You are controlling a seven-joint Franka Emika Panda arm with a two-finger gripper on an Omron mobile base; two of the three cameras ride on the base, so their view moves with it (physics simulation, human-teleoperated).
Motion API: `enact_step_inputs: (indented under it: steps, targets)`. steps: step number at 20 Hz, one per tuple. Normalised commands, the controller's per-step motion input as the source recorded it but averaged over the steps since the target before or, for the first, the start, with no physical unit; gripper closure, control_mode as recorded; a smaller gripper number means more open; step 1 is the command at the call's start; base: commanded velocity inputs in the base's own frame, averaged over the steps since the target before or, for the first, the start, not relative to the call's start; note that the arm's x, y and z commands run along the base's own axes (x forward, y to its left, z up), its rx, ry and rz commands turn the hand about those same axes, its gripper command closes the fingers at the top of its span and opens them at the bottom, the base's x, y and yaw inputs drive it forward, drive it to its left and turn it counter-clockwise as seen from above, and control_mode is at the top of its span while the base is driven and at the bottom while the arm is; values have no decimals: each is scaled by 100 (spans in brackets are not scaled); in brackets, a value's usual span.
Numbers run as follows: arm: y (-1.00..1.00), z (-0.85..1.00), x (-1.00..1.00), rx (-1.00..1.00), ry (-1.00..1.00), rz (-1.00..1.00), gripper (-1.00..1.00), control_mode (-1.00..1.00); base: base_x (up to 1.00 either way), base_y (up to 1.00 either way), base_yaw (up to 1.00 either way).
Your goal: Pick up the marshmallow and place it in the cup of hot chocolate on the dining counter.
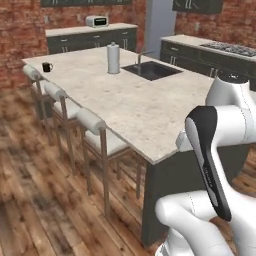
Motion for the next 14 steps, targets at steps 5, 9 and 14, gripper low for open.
enact_step_inputs:
  steps: [5,9,14]
  targets:
    - [0,0,0,0,0,0,100,100,22,80,-68]
    - [0,0,0,0,0,0,100,100,6,100,-47]
    - [0,0,0,0,0,0,100,100,10,100,-28]
